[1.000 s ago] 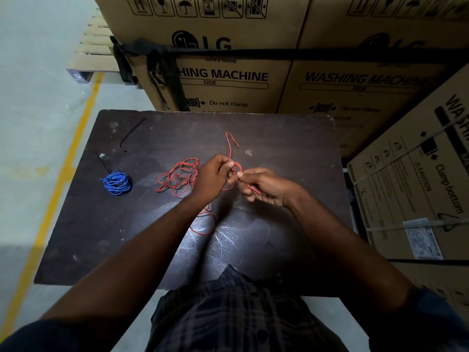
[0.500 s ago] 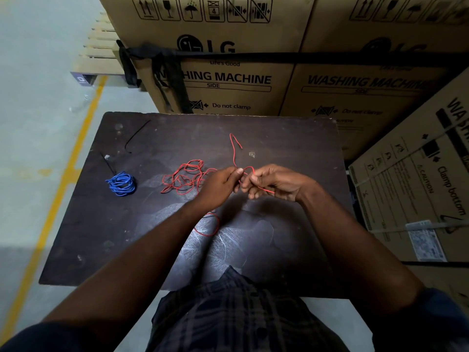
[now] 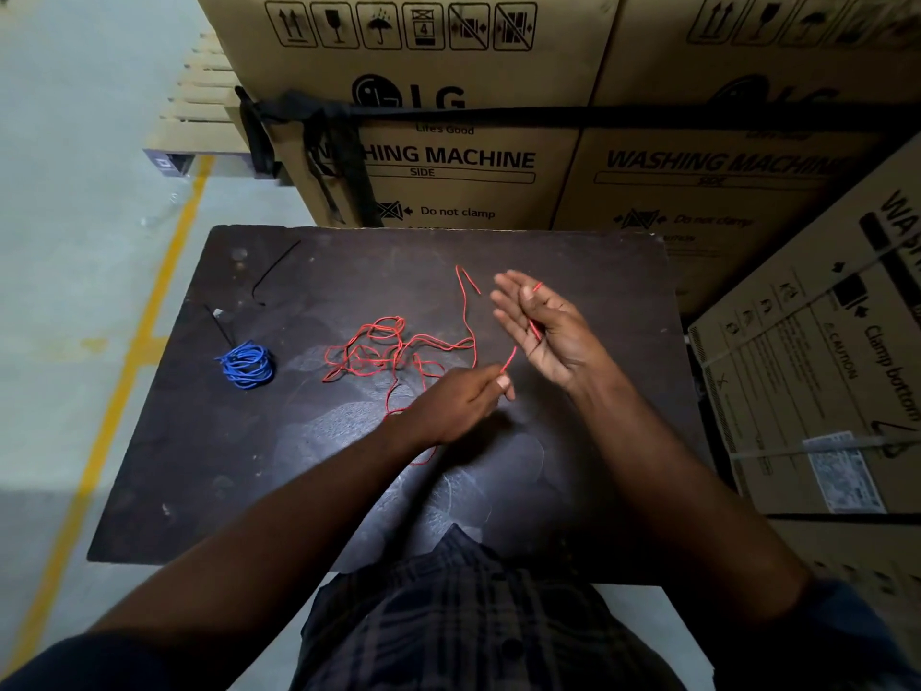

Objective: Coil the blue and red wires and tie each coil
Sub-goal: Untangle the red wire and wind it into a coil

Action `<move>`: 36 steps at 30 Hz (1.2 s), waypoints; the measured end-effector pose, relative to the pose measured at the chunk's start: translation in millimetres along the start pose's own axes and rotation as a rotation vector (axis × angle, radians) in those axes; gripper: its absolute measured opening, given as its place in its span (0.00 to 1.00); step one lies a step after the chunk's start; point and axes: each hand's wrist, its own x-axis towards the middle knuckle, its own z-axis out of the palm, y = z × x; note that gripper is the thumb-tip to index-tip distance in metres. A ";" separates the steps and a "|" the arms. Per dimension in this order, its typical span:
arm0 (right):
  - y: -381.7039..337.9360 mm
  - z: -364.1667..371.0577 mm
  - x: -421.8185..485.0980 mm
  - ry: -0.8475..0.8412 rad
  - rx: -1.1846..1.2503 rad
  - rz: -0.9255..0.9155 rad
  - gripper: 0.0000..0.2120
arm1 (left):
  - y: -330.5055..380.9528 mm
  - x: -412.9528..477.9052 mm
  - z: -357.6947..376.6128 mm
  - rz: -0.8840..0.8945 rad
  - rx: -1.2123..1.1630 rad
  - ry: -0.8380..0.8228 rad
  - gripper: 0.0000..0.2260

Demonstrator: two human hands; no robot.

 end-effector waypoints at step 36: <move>59.1 -3.7 -31.8 -0.241 0.040 0.335 0.15 | -15.1 12.2 -74.3 0.032 -0.155 0.317 0.04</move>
